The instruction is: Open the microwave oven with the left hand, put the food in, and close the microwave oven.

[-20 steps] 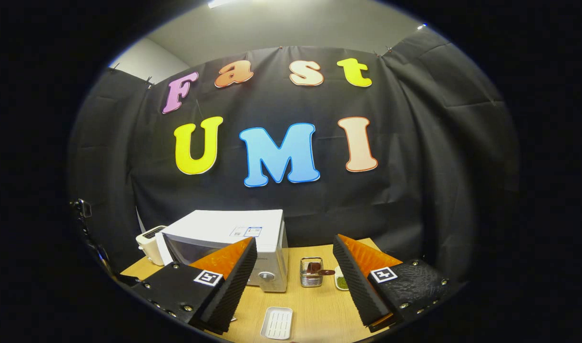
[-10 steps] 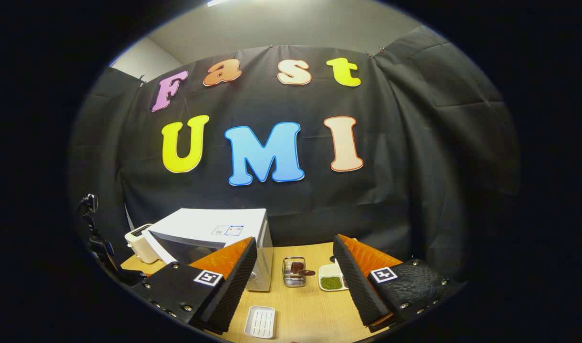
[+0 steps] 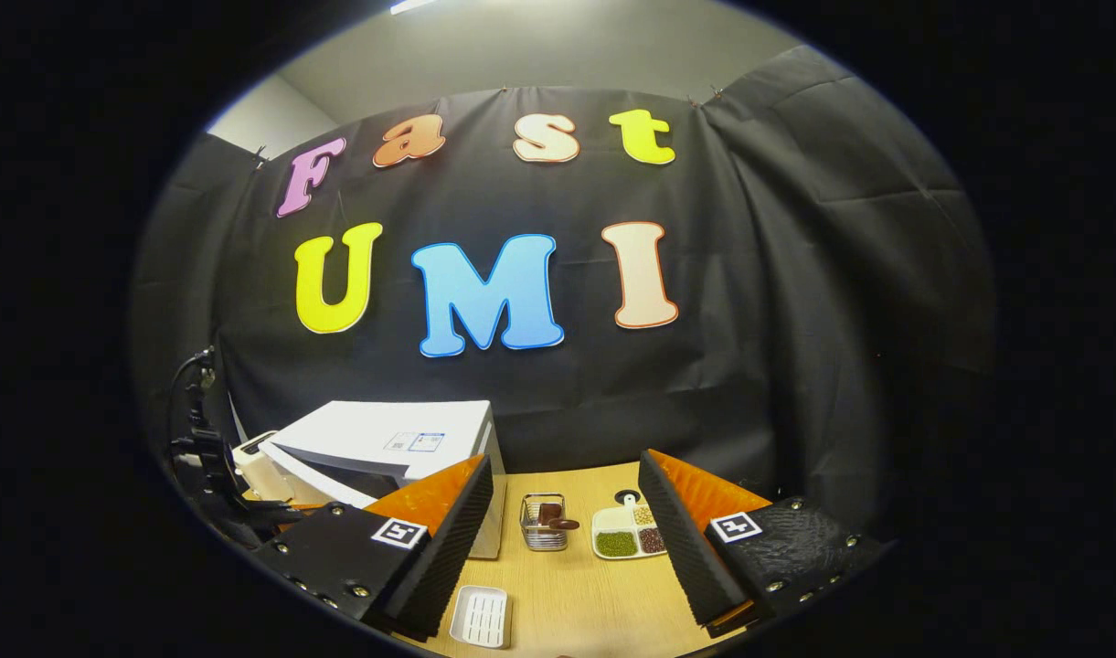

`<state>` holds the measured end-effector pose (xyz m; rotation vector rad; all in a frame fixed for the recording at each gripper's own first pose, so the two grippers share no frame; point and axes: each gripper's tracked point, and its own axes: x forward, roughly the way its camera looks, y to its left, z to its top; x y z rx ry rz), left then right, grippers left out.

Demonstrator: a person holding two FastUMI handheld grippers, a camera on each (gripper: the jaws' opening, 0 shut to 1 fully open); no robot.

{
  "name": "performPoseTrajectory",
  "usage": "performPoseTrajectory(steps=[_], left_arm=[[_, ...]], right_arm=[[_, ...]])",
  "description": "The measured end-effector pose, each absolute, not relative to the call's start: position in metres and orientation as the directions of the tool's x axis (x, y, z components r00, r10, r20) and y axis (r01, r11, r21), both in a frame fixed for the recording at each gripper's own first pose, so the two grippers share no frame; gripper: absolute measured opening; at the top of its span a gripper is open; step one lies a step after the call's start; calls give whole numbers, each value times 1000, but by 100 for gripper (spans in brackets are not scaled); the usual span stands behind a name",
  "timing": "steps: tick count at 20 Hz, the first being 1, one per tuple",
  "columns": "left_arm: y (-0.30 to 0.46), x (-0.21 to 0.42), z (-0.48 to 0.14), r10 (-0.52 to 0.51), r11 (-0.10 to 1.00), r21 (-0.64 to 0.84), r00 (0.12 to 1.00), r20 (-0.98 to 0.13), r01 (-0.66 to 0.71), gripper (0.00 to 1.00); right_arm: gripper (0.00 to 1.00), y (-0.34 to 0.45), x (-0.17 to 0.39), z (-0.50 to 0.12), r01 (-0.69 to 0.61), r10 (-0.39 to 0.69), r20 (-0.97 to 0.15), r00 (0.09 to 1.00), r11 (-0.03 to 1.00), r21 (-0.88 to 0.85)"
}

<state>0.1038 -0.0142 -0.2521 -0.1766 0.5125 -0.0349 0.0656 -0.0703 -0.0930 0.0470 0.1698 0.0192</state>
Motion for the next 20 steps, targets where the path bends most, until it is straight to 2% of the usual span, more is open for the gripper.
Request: performPoseTrajectory(steps=[5,10,13,20], left_arm=[[-14,132,-258,-62,974,-221,868,-494,-57,7],[-10,151,-273,-48,977,-202,856,-515,-66,5],[-2,165,-273,-15,973,-203,853,-521,-107,7],[-4,165,-272,8,981,-161,855,-519,-107,7]], right_arm=[[97,-75,75,-93,-24,32,-173,984,998,51],[97,-86,85,-99,-18,28,-185,982,998,60],[97,-91,90,-102,-16,27,-194,981,998,58],[97,-77,97,-109,-41,59,-209,976,995,92]])
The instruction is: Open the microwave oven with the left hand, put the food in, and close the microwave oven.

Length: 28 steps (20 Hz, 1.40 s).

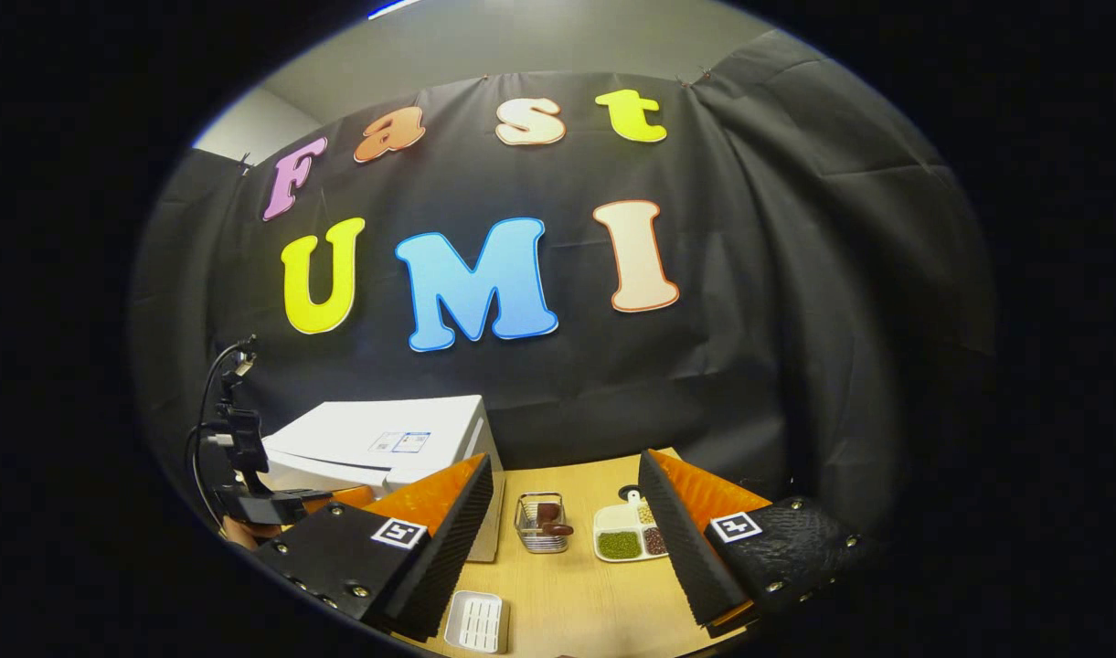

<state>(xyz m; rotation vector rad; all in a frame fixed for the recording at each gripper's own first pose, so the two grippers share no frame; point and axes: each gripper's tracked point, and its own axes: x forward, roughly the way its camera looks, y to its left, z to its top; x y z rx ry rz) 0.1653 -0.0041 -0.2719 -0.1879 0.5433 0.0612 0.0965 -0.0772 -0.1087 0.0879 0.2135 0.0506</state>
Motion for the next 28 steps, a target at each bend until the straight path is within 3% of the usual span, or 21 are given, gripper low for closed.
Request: performPoseTrajectory(steps=[14,17,23,24,27,28], left_arm=[[10,173,-272,21,995,-73,865,-501,-67,7],[20,156,-222,35,998,-30,904,-426,-53,7],[53,79,-38,100,995,36,987,-123,-96,7],[61,66,-5,114,993,43,991,-65,-111,14],[75,28,64,132,988,73,991,23,-134,94],[80,17,73,143,985,93,989,35,-145,95]], right_arm=[[97,-40,49,-94,-69,79,-176,981,996,61],[97,-34,42,-82,-67,73,-151,986,997,48],[97,-6,41,-22,-92,97,-70,993,992,83],[97,1,41,-8,-100,104,-52,993,992,79],[96,22,41,29,-126,127,-15,992,990,66],[97,30,40,38,-133,134,-6,991,989,66]])
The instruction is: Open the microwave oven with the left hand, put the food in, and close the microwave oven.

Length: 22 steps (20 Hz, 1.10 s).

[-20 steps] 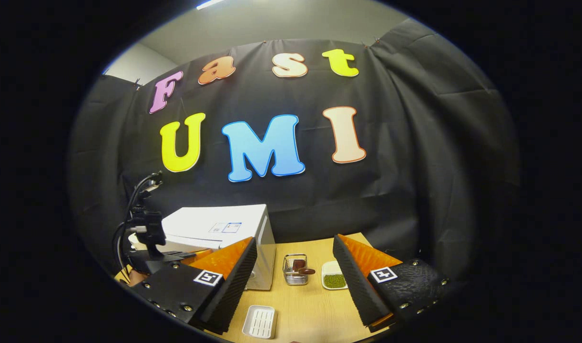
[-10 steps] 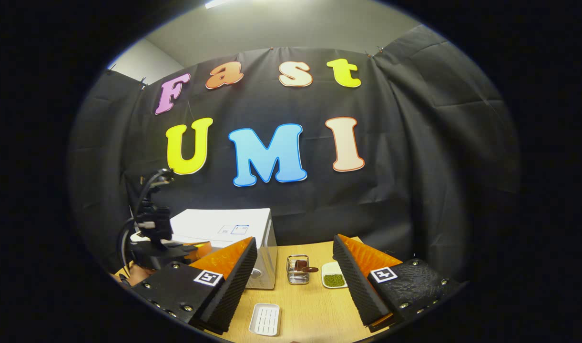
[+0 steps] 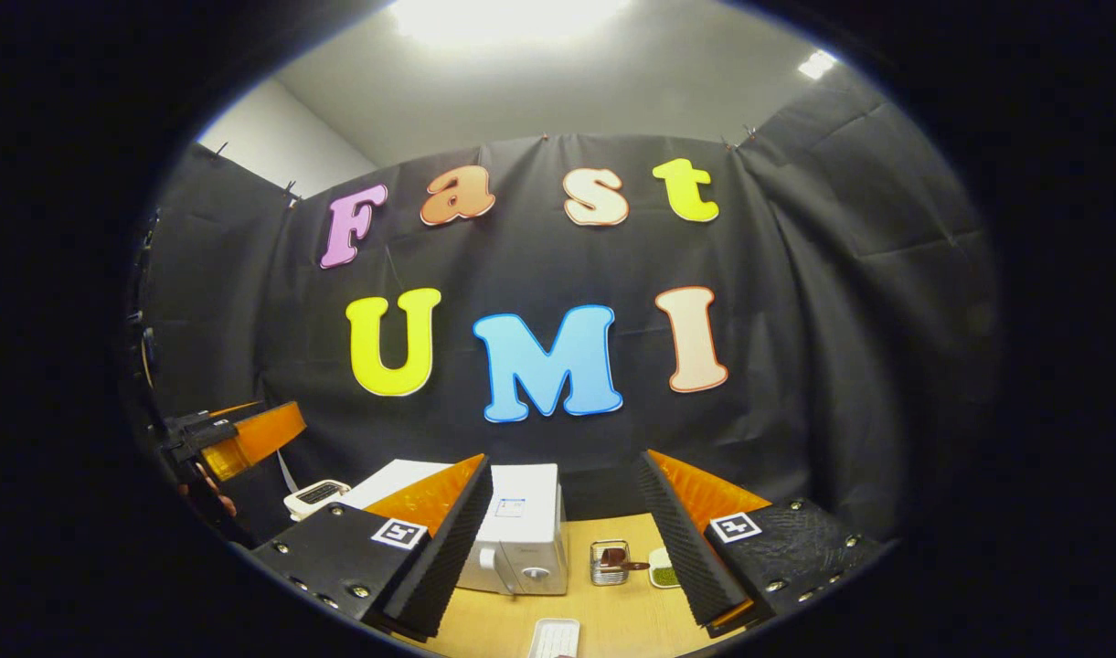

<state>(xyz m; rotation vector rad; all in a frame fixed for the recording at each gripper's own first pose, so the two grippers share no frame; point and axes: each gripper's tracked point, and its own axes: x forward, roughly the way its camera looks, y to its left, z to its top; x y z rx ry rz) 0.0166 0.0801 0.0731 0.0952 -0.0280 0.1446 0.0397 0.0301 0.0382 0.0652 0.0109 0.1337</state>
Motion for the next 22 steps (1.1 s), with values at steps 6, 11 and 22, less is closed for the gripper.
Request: performPoseTrajectory(steps=[6,11,22], left_arm=[[98,-14,91,123,991,47,992,40,-125,97],[107,-27,89,108,993,36,994,32,-109,95],[110,-38,95,102,994,24,994,46,-103,95]], right_arm=[[96,64,26,58,-149,149,29,988,989,8],[96,74,12,55,-137,137,22,990,990,14],[96,81,4,49,-143,143,-6,990,990,14]])
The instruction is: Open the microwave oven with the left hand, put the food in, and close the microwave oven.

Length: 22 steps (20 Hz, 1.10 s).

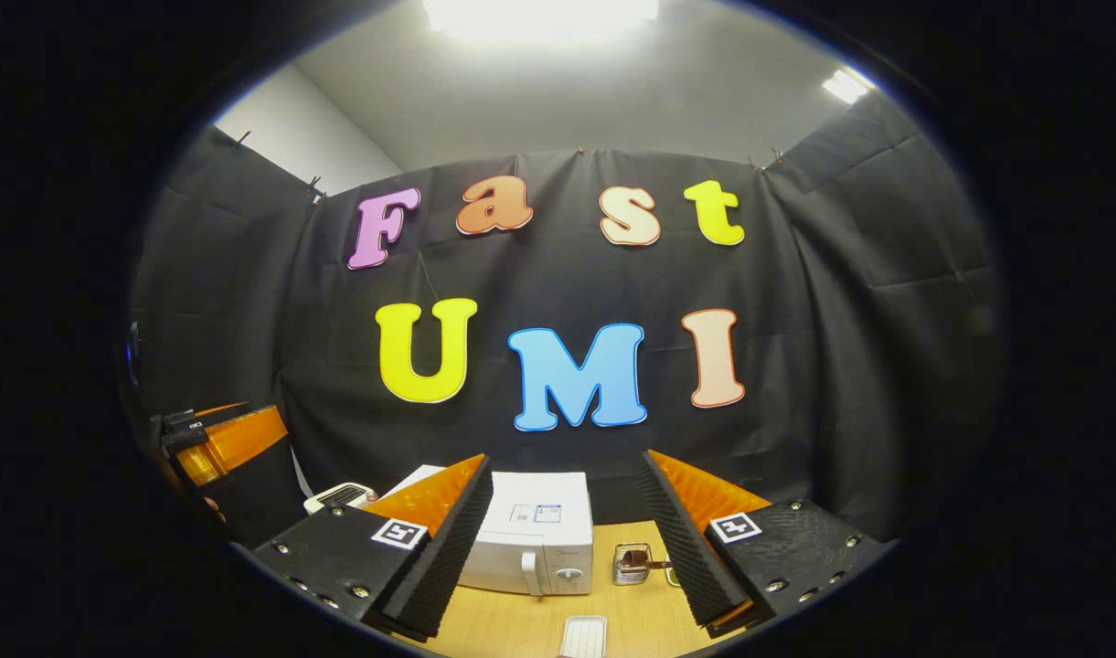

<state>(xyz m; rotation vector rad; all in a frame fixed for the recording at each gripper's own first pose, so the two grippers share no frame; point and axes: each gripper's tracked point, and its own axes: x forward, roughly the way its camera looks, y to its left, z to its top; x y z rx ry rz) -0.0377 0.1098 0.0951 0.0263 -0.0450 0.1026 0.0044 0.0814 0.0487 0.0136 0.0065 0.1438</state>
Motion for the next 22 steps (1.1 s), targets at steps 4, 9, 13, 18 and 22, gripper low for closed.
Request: performPoseTrajectory(steps=[4,9,13,18,22], left_arm=[[105,-39,93,113,993,16,993,39,-113,96],[82,-36,88,107,994,23,994,34,-108,95],[44,-25,79,87,996,-10,996,29,-87,95],[-32,-8,64,76,996,-40,996,37,-75,95],[-113,15,30,46,998,-41,999,11,-46,95]], right_arm=[[96,79,6,45,-162,162,-11,987,987,15],[97,61,5,40,-172,172,-15,985,985,31],[97,33,6,40,-188,189,0,982,981,41],[97,-31,8,25,-214,215,-14,976,974,71],[97,-104,10,5,-201,203,-24,979,976,82]])
